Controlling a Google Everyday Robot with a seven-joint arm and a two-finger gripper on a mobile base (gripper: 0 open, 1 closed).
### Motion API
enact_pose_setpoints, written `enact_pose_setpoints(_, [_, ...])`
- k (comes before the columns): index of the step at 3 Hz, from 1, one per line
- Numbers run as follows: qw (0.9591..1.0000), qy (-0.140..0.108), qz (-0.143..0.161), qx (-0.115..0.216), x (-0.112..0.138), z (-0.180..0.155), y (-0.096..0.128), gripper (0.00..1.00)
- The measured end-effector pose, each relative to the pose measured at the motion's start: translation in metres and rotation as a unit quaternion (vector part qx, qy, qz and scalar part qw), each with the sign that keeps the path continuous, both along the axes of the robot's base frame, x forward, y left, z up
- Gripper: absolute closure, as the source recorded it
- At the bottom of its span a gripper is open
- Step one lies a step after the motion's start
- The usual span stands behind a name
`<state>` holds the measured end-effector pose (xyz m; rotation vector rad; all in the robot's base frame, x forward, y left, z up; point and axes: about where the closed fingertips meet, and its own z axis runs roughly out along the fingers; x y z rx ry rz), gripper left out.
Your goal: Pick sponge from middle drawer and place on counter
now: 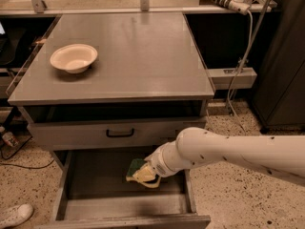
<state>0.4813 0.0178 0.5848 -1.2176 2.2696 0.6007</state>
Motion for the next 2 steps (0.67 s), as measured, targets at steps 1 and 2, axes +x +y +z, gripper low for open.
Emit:
enact_pose_setpoints(1, [1.0, 0.0, 0.0, 0.0, 0.0, 0.0, 0.0, 1.0])
enact_pose_setpoints(2, [1.0, 0.001, 0.006, -0.001, 0.0, 0.023, -0.006, 1.0])
